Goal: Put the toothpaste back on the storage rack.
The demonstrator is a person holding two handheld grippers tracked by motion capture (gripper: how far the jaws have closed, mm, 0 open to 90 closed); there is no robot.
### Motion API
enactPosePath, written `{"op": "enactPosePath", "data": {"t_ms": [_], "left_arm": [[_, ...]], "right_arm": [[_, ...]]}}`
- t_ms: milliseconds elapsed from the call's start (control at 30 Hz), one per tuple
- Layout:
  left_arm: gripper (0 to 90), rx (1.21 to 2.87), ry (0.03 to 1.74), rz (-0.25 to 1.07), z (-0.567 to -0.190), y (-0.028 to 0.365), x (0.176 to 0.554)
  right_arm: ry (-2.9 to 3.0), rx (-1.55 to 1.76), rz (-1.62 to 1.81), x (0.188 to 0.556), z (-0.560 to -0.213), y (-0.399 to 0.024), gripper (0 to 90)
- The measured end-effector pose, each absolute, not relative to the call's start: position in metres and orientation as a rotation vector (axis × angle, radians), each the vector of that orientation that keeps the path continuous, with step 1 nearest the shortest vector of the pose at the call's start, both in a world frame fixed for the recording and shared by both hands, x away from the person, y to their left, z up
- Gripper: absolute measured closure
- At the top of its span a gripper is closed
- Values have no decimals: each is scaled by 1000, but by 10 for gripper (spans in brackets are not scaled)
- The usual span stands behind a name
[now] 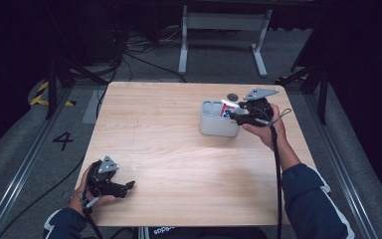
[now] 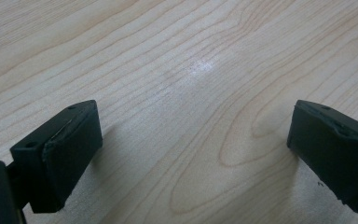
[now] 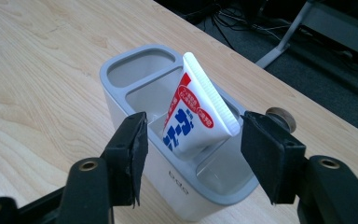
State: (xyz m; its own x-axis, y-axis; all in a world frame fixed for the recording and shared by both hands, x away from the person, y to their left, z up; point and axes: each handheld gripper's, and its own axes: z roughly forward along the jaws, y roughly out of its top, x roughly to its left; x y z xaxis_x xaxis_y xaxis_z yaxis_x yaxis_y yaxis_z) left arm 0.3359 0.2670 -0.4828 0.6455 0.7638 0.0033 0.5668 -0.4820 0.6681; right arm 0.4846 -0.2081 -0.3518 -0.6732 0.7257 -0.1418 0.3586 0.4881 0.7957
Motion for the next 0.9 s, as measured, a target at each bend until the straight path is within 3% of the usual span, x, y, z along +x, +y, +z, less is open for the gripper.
{"op": "enactPosePath", "data": {"t_ms": [900], "left_arm": [[30,2220,1032,405,-483,266,337]], "right_arm": [[2312,809,1038,425,-358,-241,370]]}}
